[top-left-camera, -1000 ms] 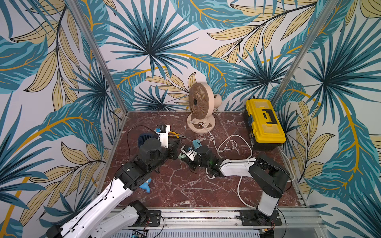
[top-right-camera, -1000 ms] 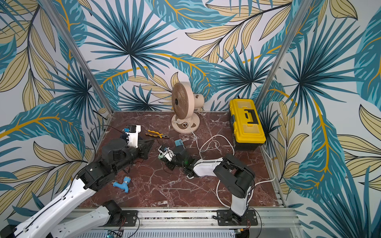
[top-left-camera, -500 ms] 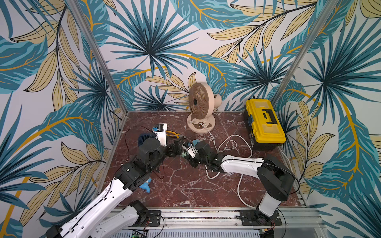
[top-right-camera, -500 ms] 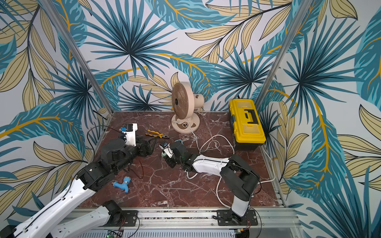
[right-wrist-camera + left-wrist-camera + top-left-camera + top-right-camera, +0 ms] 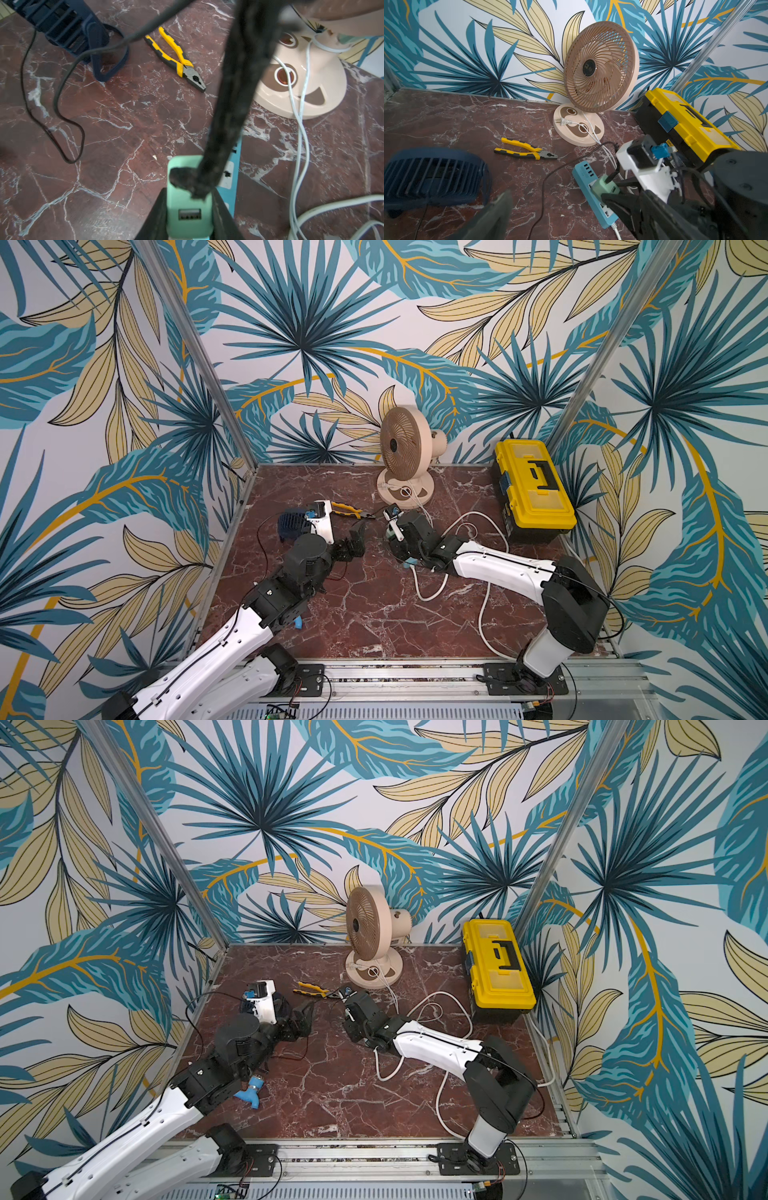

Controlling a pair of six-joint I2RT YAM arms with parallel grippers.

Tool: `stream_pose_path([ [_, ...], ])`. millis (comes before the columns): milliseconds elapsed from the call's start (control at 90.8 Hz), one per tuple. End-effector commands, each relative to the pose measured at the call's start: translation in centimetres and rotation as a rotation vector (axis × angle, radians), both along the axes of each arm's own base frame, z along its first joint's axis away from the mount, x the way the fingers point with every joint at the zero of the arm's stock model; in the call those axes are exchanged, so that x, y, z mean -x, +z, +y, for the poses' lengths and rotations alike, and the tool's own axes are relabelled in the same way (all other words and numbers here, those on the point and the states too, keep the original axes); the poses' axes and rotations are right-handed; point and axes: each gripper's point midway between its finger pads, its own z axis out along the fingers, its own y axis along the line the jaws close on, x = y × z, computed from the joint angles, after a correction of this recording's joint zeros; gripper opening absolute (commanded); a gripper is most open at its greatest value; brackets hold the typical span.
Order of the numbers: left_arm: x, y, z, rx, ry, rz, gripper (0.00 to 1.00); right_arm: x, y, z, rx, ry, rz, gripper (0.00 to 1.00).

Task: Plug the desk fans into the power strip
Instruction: Insert the plug into the socket.

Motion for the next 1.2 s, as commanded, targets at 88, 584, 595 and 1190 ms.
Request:
stream_pose_path([
  [88, -0.3, -1.9, 1.9, 0.001, 0.095, -0.078, 1.0, -2.3, 0.0, -1.7, -0.04, -0.141, 0.006, 0.0],
  [584, -0.9, -3.1, 2.1, -0.068, 0.118, -0.057, 1.0, -3.4, -3.1, -2.0, -0.106, -0.171, 0.071, 0.0],
  [595, -0.9, -3.1, 2.1, -0.069, 0.119, -0.057, 1.0, -3.3, -3.2, -2.0, -0.105, -0.172, 0.072, 0.0],
  [1190, -1.1, -3.5, 1.8, -0.084, 0.112, -0.049, 1.0, -2.6, -7.5, -2.6, -0.05, -0.187, 0.16, 0.0],
])
